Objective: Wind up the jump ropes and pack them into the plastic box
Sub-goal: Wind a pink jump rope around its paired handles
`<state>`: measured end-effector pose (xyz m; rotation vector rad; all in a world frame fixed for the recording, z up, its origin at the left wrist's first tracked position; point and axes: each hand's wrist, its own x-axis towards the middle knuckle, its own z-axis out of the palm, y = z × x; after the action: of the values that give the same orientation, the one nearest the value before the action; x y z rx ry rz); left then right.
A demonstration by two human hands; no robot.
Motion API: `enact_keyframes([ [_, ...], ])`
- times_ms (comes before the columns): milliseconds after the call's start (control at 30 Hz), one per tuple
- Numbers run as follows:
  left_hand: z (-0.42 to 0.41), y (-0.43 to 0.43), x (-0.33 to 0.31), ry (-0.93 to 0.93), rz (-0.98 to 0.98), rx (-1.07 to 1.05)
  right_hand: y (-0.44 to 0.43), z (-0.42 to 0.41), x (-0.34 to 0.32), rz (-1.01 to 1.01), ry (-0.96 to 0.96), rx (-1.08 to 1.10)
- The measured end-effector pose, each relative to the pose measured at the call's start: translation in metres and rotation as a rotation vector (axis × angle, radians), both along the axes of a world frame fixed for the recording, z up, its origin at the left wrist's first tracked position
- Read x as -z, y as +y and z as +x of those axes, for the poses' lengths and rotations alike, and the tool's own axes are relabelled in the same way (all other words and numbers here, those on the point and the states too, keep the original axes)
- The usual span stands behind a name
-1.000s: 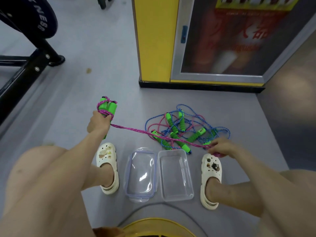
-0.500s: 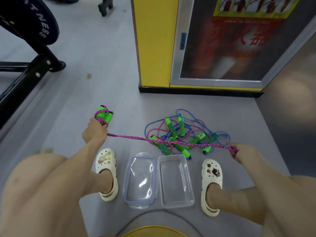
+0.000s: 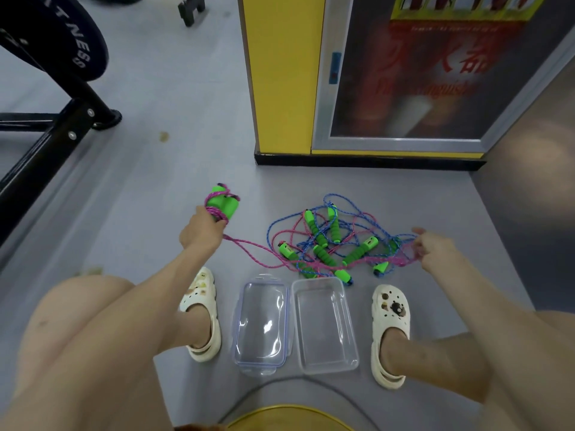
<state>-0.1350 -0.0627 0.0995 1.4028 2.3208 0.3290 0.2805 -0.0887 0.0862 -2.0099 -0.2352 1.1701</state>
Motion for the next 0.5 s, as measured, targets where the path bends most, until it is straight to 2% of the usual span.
enact_keyframes([
  [100, 0.034, -0.003, -0.012, -0.13, 0.004, 0.123, 0.008, -0.027, -0.011, 0.047, -0.077, -0.054],
  [167, 0.057, -0.007, -0.021, -0.276, 0.001, 0.168, 0.011, -0.05, -0.023, 0.111, -0.013, -0.092],
  [233, 0.08, -0.01, -0.033, -0.502, 0.01, 0.174, 0.01, -0.075, -0.036, 0.158, 0.069, -0.165],
  [333, 0.112, -0.017, -0.058, -0.817, 0.004, 0.191, 0.005, -0.115, -0.057, 0.223, 0.133, -0.4],
  [400, 0.126, -0.021, -0.071, -0.91, 0.01, 0.236, 0.001, -0.135, -0.065, 0.283, 0.154, -0.565],
  [500, 0.135, -0.02, -0.079, -0.947, 0.015, 0.25, 0.001, -0.149, -0.07, 0.331, 0.178, -0.668],
])
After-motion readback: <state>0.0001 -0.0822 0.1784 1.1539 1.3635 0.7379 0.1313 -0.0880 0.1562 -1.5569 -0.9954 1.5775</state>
